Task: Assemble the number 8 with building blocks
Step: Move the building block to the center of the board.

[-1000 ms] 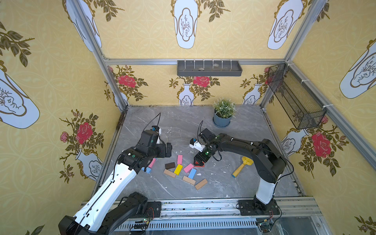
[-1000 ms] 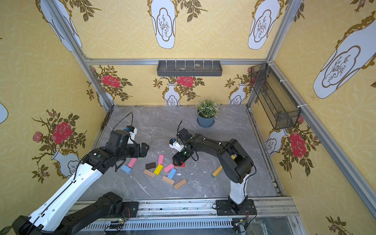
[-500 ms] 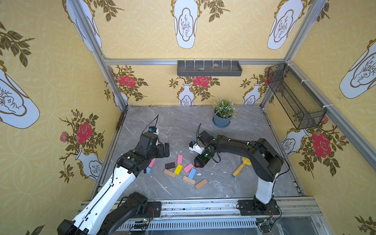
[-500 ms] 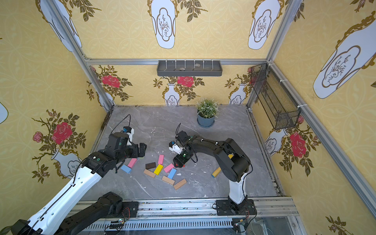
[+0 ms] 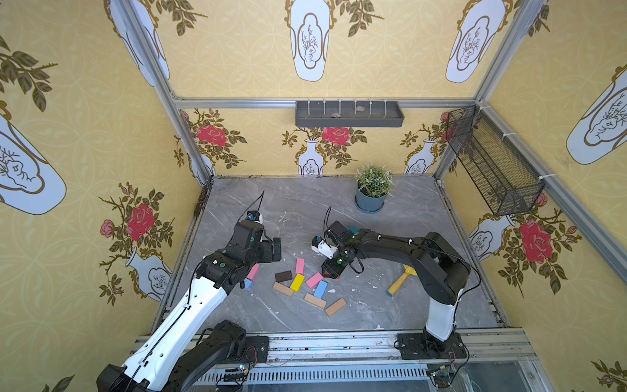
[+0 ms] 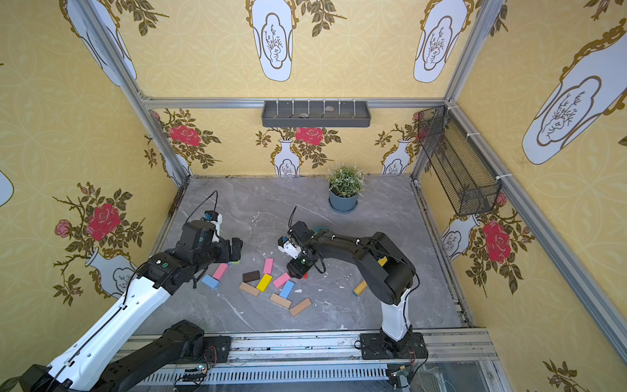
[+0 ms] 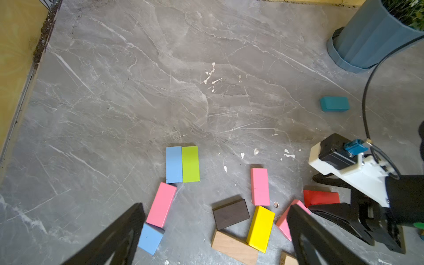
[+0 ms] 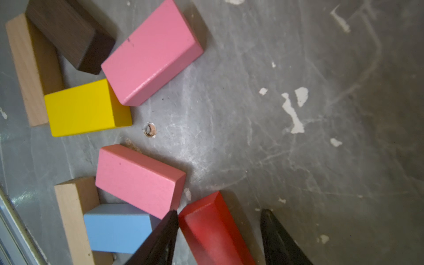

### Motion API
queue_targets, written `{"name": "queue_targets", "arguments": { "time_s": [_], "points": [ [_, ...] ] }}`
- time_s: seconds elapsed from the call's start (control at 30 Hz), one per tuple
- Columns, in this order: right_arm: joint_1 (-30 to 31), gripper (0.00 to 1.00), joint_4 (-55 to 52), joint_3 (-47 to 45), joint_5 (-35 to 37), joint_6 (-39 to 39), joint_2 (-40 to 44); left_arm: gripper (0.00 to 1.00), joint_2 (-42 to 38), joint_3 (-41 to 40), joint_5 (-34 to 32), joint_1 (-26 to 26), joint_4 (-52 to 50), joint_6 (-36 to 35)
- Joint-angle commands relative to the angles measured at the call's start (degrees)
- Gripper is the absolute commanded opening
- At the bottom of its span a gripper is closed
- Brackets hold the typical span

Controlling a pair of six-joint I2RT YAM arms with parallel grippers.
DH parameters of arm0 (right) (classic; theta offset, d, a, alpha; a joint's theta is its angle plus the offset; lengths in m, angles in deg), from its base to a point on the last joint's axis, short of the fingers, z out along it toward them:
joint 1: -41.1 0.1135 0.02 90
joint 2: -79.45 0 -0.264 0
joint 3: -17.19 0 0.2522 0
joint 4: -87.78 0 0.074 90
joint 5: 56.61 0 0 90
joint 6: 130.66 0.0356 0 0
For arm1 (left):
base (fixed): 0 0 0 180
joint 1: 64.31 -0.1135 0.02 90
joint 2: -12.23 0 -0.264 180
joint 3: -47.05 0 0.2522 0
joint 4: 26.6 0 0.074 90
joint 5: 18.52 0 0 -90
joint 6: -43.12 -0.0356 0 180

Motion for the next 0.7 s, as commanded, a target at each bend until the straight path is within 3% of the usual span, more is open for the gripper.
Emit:
{"name": "queue_targets", "arguments": {
  "time_s": [0.0,0.27,0.43,0.67],
  "points": [
    [0.56,0.58,-4.1,-1.23,3.34,1.3,0.04,1.0,0.31,-0.31,-0.48,-0.05,0.24,-0.27],
    [0.86,0.51,-3.4,-3.73,8.0,3.09,2.29,1.0,0.6,-0.4,-0.67,-0.13,0.13,-0.26],
    [0.89,0.42,-1.94,-5.21,9.2,5.18,4.55,1.0,0.84,-0.32,-0.74,-0.22,-0.04,-0.27],
    [-1.53,0.19,0.13,-5.78,6.85,10.16,5.19,1.0,0.95,-0.31,-0.82,-0.31,-0.11,-0.24]
  ]
}}
